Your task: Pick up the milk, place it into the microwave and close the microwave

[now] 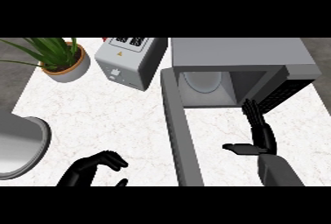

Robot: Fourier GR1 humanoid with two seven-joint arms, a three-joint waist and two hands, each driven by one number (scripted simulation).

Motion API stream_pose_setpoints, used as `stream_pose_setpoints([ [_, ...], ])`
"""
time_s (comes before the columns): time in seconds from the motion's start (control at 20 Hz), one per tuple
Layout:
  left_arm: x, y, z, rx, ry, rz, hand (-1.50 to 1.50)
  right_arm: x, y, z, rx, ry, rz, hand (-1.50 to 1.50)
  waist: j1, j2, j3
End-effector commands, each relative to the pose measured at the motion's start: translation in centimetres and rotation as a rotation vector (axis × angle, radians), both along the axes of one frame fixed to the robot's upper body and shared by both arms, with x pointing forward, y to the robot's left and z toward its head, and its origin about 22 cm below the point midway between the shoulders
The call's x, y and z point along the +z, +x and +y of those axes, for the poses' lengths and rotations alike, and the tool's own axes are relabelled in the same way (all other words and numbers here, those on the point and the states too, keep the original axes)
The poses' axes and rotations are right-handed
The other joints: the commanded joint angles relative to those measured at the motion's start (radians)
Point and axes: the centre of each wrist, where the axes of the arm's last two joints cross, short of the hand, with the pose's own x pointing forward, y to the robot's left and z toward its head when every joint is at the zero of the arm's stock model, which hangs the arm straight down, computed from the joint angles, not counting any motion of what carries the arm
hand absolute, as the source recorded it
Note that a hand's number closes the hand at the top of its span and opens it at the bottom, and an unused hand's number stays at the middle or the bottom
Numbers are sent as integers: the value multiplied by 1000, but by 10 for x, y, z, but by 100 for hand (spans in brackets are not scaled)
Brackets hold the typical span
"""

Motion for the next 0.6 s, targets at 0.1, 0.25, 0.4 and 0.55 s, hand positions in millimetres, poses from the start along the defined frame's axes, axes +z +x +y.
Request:
stream_pose_setpoints([
  [0.1, -20, 3, -9, -85, 142, 23, 150, 13, -10, -23, 28, 77, -124, -150, -11, -2, -1],
  [0.25, -10, 8, -19, -152, 262, 4, 150, 7, -37, -36, 48, 76, -103, -150, -23, -5, -1],
  [0.4, -21, 16, -42, -249, 302, 8, 150, 12, -54, -49, 48, 83, -103, -150, -31, -2, -2],
  [0.55, -37, 12, -62, -281, 301, 50, 150, 37, -53, -47, 81, 65, -113, -150, -37, -5, -4],
])
